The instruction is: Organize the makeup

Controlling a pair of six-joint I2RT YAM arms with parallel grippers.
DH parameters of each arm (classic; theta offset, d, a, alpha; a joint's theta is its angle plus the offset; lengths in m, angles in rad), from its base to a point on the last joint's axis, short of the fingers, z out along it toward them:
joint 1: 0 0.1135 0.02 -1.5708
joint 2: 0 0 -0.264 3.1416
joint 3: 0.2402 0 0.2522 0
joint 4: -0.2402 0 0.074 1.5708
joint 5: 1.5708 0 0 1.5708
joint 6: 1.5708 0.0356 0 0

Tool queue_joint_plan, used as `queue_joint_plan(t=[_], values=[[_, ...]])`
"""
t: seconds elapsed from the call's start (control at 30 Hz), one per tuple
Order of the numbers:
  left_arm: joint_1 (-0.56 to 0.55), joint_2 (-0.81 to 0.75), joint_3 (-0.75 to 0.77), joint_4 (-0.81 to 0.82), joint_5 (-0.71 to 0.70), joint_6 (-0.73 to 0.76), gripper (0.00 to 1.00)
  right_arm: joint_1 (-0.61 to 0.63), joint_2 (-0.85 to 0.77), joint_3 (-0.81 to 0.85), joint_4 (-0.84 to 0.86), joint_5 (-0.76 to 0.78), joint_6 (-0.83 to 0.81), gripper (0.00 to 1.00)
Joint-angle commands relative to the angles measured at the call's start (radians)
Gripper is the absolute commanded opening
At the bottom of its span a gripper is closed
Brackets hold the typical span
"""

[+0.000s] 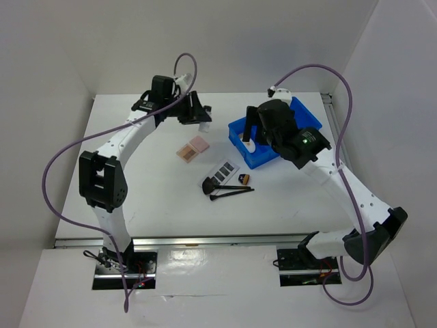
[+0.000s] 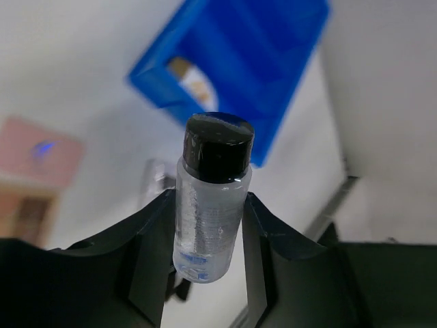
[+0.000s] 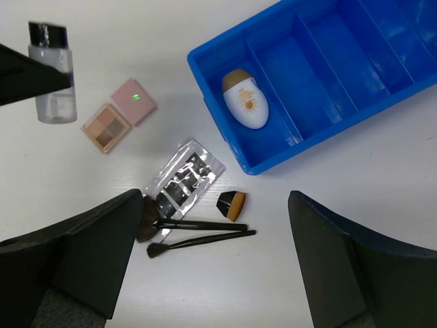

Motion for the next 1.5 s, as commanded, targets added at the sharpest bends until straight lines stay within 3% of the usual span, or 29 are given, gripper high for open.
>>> queue_joint_plan(t=[0.0,0.1,0.33,0.67,0.83,1.03,1.07,1.1,1.2,1.23,1.47], values=[[-0.074,0.050,-0.019,0.305,0.241,-0.296,0.00,-0.004,-0.081,-0.030,0.077,0.066,0.045,0.94],[-0.120,0.101,-0.015,0.503,0.248,-0.425,0.00,-0.004,-0.107,-0.030,0.043,0.108,0.068,0.94],[-0.231,0.337,0.283,0.403,0.195,-0.415,0.00,-0.014,-0.199,-0.030,-0.002,0.146,0.103,0.94],[-0.283,0.481,0.433,0.327,0.062,-0.402,0.02,-0.014,-0.250,-0.030,-0.057,0.135,0.121,0.94],[-0.294,0.518,0.443,0.327,0.042,-0.402,0.20,-0.014,-0.250,-0.030,-0.066,0.135,0.131,0.94],[-0.294,0.492,0.369,0.341,0.019,-0.402,0.34,-0.014,-0.259,-0.021,-0.085,0.135,0.131,0.94],[-0.294,0.492,0.369,0.341,0.019,-0.402,0.39,-0.014,-0.259,-0.021,-0.085,0.135,0.131,0.94],[-0.294,0.482,0.369,0.341,0.019,-0.402,0.59,-0.014,-0.249,-0.021,-0.097,0.135,0.131,0.94],[-0.294,0.469,0.358,0.332,0.010,-0.393,0.76,-0.014,-0.249,-0.011,-0.097,0.126,0.131,0.96],[-0.294,0.454,0.358,0.332,0.010,-0.393,0.86,-0.014,-0.239,-0.011,-0.106,0.126,0.131,0.96],[-0.294,0.316,0.358,0.240,-0.038,-0.294,0.86,-0.014,-0.219,-0.020,-0.095,0.097,0.131,0.96]])
